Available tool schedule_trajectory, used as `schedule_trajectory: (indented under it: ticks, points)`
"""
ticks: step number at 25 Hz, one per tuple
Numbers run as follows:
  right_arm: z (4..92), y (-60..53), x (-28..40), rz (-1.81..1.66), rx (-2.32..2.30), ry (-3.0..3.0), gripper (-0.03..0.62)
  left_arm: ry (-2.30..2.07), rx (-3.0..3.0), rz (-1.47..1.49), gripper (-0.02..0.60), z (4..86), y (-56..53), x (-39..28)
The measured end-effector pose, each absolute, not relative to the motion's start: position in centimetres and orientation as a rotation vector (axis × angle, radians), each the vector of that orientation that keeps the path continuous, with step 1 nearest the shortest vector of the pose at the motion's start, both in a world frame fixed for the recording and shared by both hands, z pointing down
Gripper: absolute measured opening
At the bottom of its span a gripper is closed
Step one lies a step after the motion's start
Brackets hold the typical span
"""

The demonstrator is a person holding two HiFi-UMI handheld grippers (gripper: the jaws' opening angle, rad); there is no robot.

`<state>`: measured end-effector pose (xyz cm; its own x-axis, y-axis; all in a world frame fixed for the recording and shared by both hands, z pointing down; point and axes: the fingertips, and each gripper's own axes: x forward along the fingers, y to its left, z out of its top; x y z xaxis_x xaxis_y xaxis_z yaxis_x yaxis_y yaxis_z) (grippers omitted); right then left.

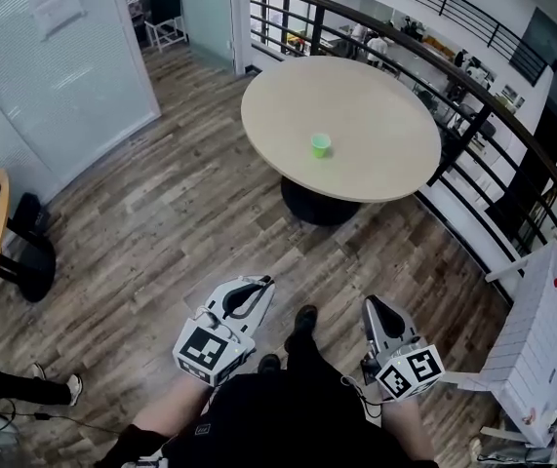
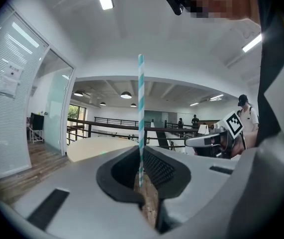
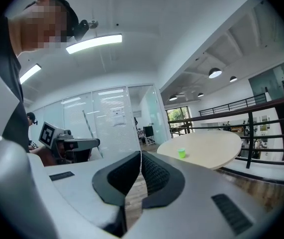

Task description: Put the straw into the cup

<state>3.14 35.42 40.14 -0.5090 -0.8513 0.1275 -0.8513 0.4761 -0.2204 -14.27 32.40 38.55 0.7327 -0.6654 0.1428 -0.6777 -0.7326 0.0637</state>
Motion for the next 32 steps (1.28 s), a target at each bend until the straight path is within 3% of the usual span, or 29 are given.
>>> schedule_trajectory:
  ticks: [19, 32]
  points:
    - [42.9, 15.8, 10.2, 0.528, 1.418, -2.793, 0.023, -1.188, 2.738, 0.239, 0.027, 39.1, 15.1, -6.9]
    - [43.7, 6.1, 11.0, 0.592, 1.456, -2.712, 0.025, -1.101, 2.739, 0.186, 0.027, 39.6, 3.1, -5.6]
